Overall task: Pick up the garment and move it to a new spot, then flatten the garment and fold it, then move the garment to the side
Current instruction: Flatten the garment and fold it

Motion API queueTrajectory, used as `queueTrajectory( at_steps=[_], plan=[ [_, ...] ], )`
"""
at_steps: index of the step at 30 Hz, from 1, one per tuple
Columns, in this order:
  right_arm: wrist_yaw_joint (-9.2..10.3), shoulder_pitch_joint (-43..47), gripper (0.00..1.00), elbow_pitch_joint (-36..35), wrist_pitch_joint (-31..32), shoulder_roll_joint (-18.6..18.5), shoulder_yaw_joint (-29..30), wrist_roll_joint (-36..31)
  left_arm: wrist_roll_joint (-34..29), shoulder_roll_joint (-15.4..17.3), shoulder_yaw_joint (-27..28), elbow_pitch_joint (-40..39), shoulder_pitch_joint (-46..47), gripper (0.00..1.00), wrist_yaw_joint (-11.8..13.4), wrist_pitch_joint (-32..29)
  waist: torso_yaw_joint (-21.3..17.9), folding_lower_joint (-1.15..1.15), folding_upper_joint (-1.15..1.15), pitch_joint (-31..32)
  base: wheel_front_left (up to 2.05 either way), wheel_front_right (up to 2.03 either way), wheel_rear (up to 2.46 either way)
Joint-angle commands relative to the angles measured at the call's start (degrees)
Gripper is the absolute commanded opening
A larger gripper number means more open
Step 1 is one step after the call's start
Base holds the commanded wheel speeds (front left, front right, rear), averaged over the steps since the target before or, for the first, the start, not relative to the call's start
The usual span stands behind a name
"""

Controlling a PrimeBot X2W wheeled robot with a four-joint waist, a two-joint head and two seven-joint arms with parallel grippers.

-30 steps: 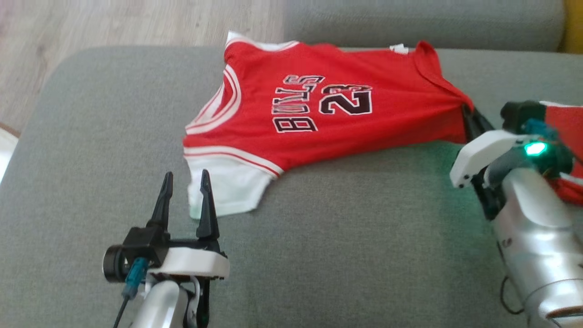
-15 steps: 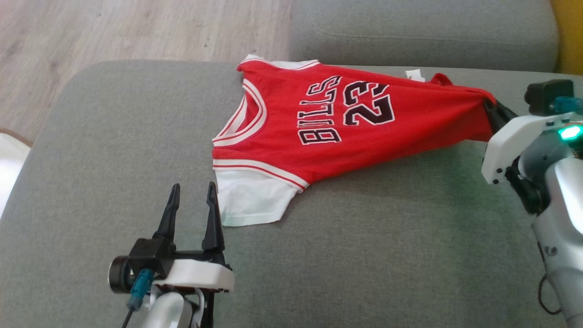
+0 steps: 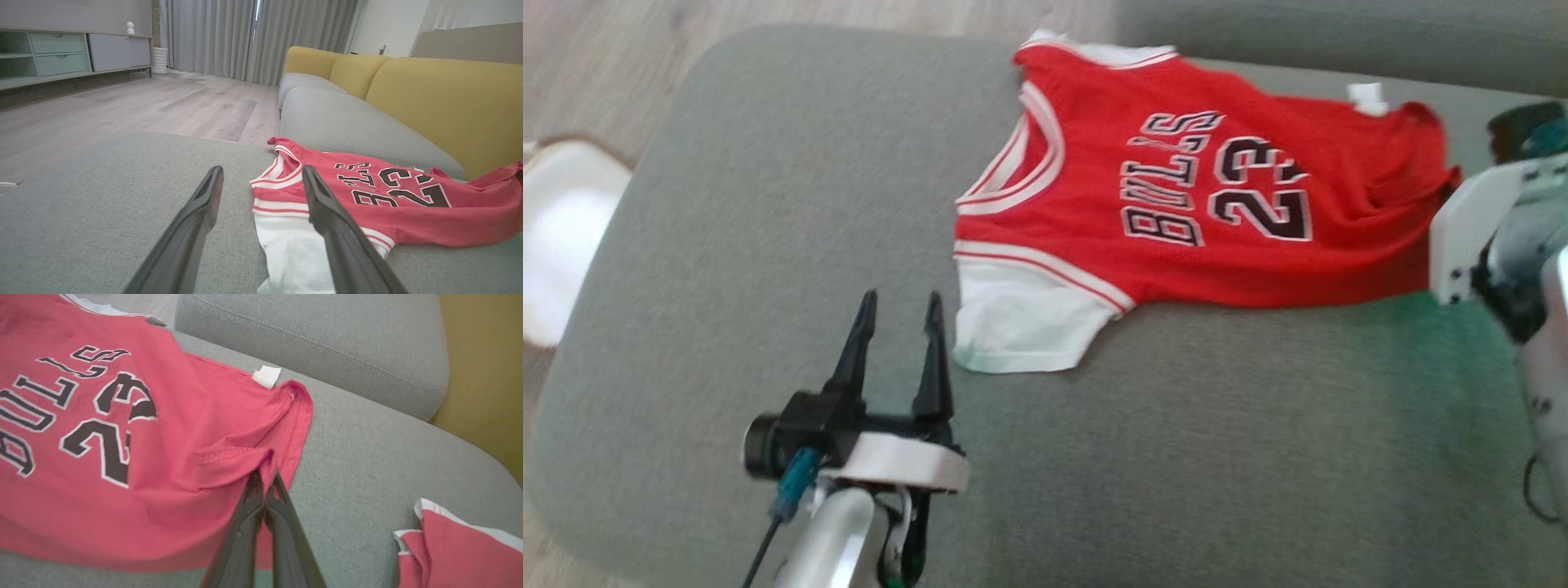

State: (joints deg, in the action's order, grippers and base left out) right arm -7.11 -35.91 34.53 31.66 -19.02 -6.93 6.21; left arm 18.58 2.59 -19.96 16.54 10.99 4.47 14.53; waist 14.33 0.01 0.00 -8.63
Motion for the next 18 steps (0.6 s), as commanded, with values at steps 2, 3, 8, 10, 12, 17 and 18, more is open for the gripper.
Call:
queueTrajectory(
  at_steps=[2, 3, 8, 10, 12, 17, 18],
  plan=[
    [-0.37, -5.62, 0.00, 2.72, 0.32, -1.38, 0.43, -1.21, 0.94, 0.29, 0.33, -1.46, 3.59, 1.00, -0.21, 0.47, 3.89, -0.01, 0.00, -3.13, 0.00, 0.00, 0.00],
    [-0.37, -6.65, 0.00, 4.46, 0.06, -1.71, 0.85, -1.91, 1.19, 0.29, -0.09, -1.47, 3.96, 1.00, -0.17, 0.47, 4.58, -0.01, 0.00, -3.60, 0.00, 0.00, 0.00],
    [-0.37, -10.35, 0.00, 10.88, -2.70, -2.19, 3.41, -4.65, 2.01, 0.29, -1.51, -1.57, 5.01, 1.00, 0.11, 0.47, 6.73, -0.01, 0.00, -4.90, 0.00, 0.00, 0.00],
    [-0.37, -11.76, 0.00, 13.81, -4.50, -2.05, 4.22, -6.10, 2.27, 0.29, -1.78, -1.65, 5.29, 1.00, 0.32, 0.47, 7.19, -0.01, 0.00, -5.32, 0.00, 0.00, 0.00],
    [-0.37, -12.73, 1.00, 16.35, -6.71, -1.80, 4.60, -7.57, 2.38, 0.29, -1.88, -1.64, 5.44, 1.00, 0.45, 0.47, 7.37, -0.01, 0.00, -5.56, 0.00, 0.00, 0.00],
    [-0.37, -14.12, 1.00, 21.69, -11.60, -0.91, 5.15, -10.80, 2.39, 0.29, -1.57, -1.36, 5.59, 1.00, 0.62, 0.47, 6.18, -0.01, 0.00, -5.36, 0.00, 0.00, 0.00],
    [-0.37, -14.66, 1.00, 23.00, -13.59, -0.48, 5.41, -11.89, 2.20, 0.29, -1.30, -1.28, 5.61, 1.00, 0.58, 0.47, 5.10, -0.01, 0.00, -4.94, 0.00, 0.00, 0.00]
  ],
)
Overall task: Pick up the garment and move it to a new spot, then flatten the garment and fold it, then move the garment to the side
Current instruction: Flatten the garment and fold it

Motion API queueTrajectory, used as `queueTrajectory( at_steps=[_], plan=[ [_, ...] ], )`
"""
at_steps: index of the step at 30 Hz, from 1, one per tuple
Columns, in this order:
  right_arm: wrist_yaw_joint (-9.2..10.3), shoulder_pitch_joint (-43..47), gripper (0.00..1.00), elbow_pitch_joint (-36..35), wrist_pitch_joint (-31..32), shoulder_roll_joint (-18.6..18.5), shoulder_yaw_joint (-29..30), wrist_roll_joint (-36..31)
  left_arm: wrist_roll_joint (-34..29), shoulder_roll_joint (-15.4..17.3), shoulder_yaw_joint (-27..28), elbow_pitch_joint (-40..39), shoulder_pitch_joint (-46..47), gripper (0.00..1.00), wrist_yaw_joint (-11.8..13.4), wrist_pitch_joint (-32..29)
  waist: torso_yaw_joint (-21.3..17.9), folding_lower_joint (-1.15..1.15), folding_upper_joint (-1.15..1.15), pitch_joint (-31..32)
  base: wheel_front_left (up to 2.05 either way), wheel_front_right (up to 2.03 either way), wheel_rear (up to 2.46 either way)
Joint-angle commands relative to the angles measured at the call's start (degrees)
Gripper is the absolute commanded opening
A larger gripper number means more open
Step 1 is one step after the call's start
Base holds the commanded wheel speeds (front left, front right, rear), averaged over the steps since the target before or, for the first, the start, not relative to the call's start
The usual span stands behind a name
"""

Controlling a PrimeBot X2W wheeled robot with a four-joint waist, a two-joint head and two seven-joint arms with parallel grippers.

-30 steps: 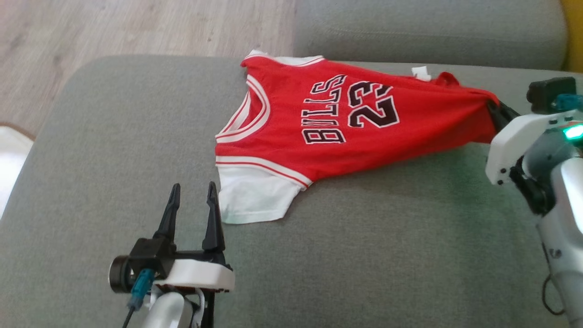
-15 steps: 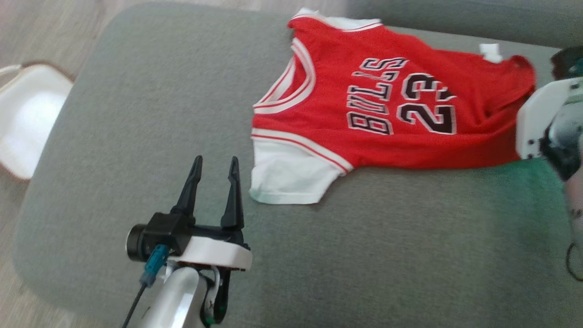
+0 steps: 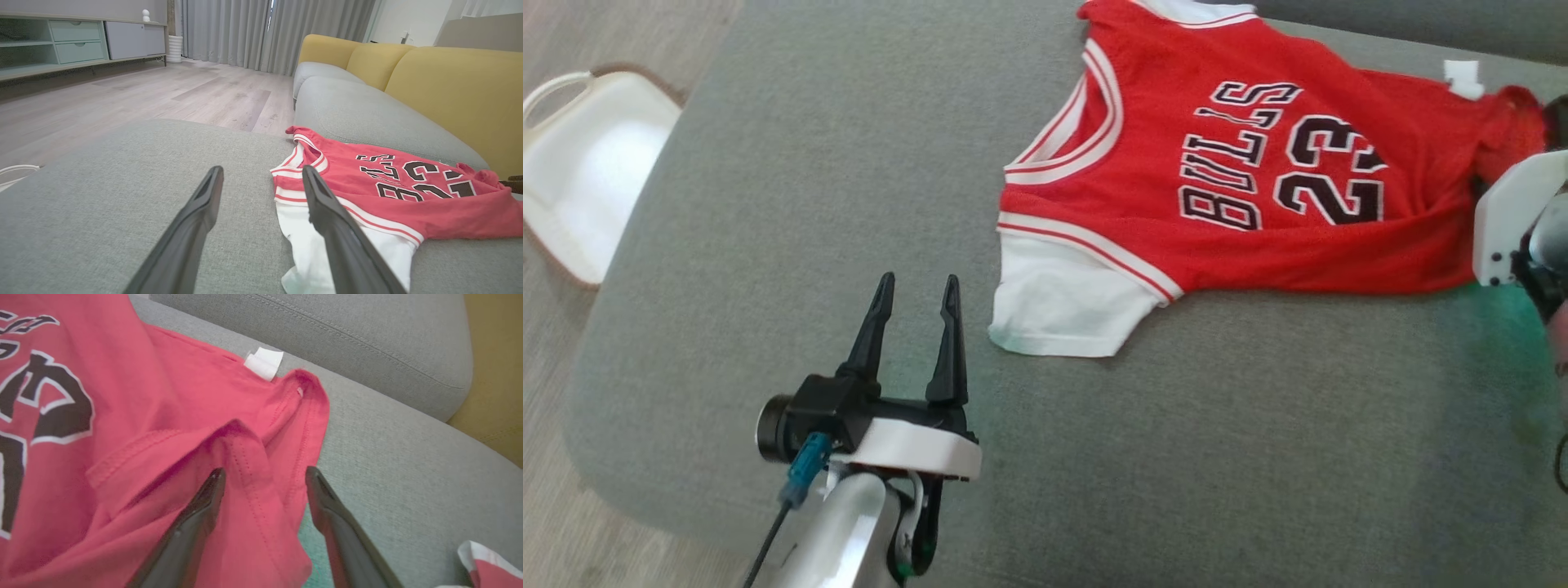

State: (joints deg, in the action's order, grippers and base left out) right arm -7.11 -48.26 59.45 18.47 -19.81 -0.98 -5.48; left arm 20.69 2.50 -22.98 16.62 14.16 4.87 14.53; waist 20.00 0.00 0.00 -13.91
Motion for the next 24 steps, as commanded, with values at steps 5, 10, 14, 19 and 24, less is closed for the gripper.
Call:
queueTrajectory(
  at_steps=[5, 10, 14, 19, 24],
  plan=[
    [-0.37, -3.51, 1.00, -0.33, -5.91, 1.88, 0.12, -1.04, -0.66, 0.38, 3.20, -1.51, 2.35, 1.00, 0.00, 0.47, -4.15, 0.00, 0.00, 1.78, 0.00, 0.00, 0.00],
    [-0.37, -2.86, 1.00, -1.13, -12.67, 3.14, 1.23, 0.89, -1.34, 0.38, 5.19, -2.02, 1.76, 1.00, -0.21, 0.47, -8.02, 0.00, 0.00, 3.45, 0.00, 0.00, 0.00],
    [-0.37, -0.11, 1.00, -4.07, -20.09, 4.98, 2.44, 3.19, -1.93, 0.38, 6.68, -2.40, 0.82, 1.00, -0.45, 0.47, -11.14, 0.00, 0.00, 5.06, 0.00, 0.00, 0.00],
    [-0.37, 5.95, 1.00, -10.78, -29.38, 9.46, 3.62, 7.90, -2.47, 0.38, 7.98, -3.02, -0.24, 1.00, -0.92, 0.47, -14.63, 0.00, 0.00, 6.51, 0.00, 0.00, 0.00],
    [-0.37, 14.36, 1.00, -20.66, -32.71, 14.00, 4.19, 12.07, -2.67, 0.38, 8.46, -3.54, -1.06, 1.00, -1.27, 0.47, -17.17, 0.00, 0.00, 7.25, 0.00, 0.00, 0.00]
  ],
)
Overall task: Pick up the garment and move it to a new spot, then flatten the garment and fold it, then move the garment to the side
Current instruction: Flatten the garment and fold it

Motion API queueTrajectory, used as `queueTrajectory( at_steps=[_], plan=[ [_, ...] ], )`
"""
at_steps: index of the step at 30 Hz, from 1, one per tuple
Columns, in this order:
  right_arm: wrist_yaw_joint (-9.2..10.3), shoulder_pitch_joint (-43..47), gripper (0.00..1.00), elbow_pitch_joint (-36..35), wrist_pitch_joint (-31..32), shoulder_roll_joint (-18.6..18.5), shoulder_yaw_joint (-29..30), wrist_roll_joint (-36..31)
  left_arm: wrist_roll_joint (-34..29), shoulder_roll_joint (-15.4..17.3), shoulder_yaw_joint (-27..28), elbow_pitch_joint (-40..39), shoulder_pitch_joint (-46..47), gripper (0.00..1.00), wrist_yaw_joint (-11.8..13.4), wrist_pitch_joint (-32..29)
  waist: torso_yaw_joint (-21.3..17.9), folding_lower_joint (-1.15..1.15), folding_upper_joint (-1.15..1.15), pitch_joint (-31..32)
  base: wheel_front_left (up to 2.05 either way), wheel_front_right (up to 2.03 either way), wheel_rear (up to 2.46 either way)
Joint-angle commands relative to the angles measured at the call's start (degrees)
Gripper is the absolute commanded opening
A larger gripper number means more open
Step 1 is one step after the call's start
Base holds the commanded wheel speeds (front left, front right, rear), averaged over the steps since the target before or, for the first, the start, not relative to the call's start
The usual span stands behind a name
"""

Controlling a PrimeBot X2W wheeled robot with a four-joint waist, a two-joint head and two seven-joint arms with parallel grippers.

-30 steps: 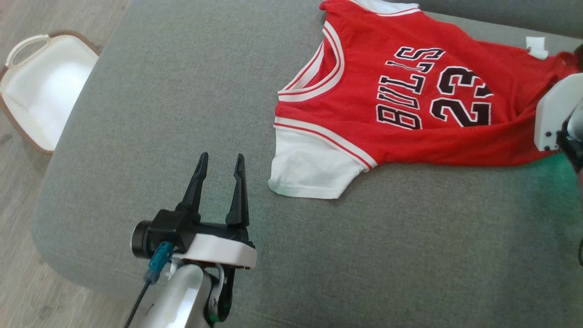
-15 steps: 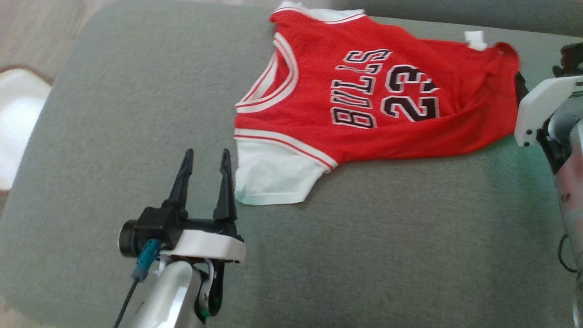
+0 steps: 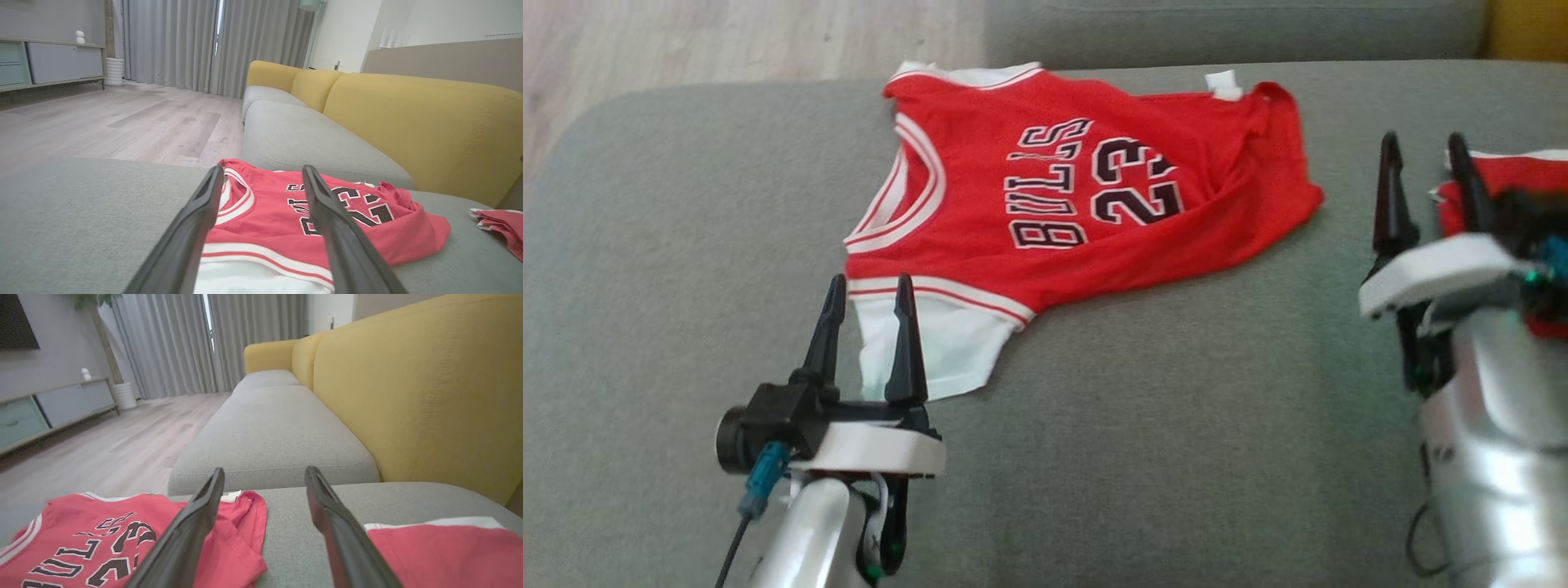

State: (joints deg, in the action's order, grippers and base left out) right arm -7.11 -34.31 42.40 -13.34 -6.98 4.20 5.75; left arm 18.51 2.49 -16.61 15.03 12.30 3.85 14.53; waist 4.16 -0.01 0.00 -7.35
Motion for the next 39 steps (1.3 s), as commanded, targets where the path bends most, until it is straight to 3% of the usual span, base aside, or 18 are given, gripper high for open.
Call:
queueTrajectory(
  at_steps=[1, 6, 12, 25, 39],
  plan=[
    [-0.37, 2.35, 1.00, -5.86, -1.13, 1.94, -1.06, 1.68, -0.51, 0.39, 2.15, -1.97, 0.64, 1.00, -0.30, 0.47, -1.72, 0.01, 0.00, 0.76, 0.00, 0.00, 0.00],
    [-0.37, 12.11, 1.00, -15.32, -1.57, 3.95, -1.59, 5.80, -0.62, 0.39, 2.42, -1.54, -0.29, 1.00, -0.72, 0.47, -3.18, 0.01, 0.00, 1.19, 0.00, 0.00, 0.00],
    [-0.37, 18.69, 1.00, -19.46, -1.63, 4.08, -4.59, 9.66, -0.86, 0.39, 2.45, -0.68, -0.85, 1.00, -1.30, 0.47, -3.71, 0.01, 0.00, 1.62, 0.00, 0.00, 0.00],
    [-0.37, 20.47, 1.00, -23.25, -1.65, 4.10, -4.38, 8.73, -1.55, 0.39, 2.36, 1.79, -0.59, 1.00, -1.82, 0.47, -4.07, 0.01, 0.00, 1.08, 0.00, 0.00, 0.00],
    [-0.37, 20.56, 1.00, -23.67, -1.65, 4.10, -5.16, 9.42, -1.95, 0.88, 2.46, 16.53, 2.16, 1.00, 4.00, -3.70, -3.91, 0.01, 0.00, -0.62, 0.00, 0.00, 0.00]
  ],
)
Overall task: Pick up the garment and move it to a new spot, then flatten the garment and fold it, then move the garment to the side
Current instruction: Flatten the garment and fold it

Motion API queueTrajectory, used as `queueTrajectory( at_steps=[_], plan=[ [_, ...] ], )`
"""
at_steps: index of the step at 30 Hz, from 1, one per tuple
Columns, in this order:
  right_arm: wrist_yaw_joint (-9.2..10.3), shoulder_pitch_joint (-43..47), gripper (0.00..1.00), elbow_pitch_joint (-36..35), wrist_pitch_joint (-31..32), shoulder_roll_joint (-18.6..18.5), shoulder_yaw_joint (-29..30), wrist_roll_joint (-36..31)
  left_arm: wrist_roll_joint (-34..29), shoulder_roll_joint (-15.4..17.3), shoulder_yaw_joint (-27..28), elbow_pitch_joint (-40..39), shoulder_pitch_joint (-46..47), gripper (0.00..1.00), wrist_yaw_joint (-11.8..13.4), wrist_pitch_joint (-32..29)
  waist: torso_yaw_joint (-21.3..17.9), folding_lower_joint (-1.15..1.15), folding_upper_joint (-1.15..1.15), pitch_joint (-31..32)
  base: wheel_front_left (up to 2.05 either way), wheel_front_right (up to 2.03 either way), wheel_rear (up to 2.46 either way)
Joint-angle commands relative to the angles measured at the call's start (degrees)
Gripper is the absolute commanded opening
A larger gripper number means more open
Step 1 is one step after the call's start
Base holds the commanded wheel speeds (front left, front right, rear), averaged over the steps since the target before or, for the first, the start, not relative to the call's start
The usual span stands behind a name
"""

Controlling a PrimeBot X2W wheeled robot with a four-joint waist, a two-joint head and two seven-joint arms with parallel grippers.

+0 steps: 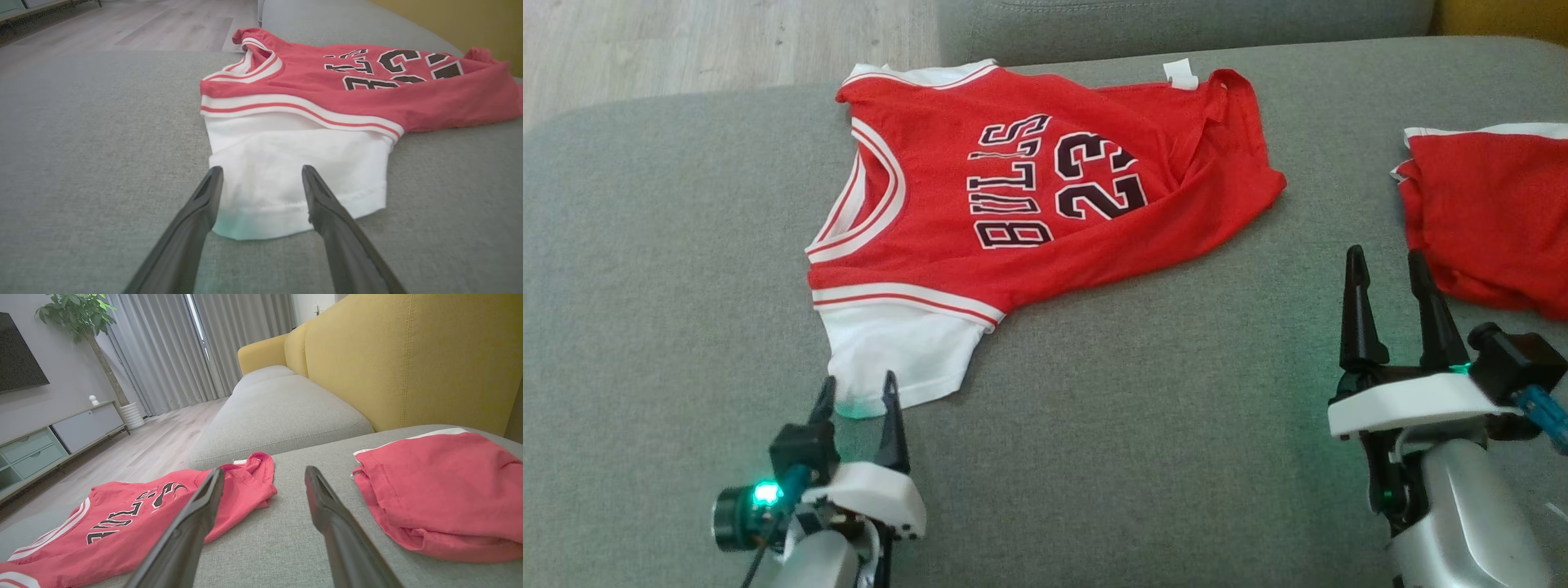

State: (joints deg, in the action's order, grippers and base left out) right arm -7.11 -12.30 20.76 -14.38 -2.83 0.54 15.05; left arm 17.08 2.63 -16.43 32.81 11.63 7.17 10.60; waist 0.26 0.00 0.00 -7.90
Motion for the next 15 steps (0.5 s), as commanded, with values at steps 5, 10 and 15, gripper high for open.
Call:
queueTrajectory(
  at_steps=[5, 10, 15],
  plan=[
    [-0.37, -1.48, 1.00, -1.89, -0.62, -0.05, -2.08, 0.65, -0.30, 1.61, 3.59, 0.90, 3.79, 1.00, 2.43, 0.84, -0.14, 0.00, 0.00, -0.27, 0.00, 0.00, 0.00],
    [-0.37, -1.66, 1.00, -1.80, -0.62, -0.05, -2.54, 0.96, 0.26, 2.19, 3.55, 3.35, 4.75, 1.00, 2.20, -1.03, -0.41, 0.00, 0.00, -0.72, 0.00, 0.00, 0.00],
    [-0.37, -1.90, 1.00, -1.63, -0.62, -0.05, -2.28, 1.15, 0.49, 2.43, 2.74, 4.54, 5.41, 1.00, 1.13, -2.58, -0.50, 0.00, 0.00, -1.00, 0.00, 0.00, 0.00]
  ],
)
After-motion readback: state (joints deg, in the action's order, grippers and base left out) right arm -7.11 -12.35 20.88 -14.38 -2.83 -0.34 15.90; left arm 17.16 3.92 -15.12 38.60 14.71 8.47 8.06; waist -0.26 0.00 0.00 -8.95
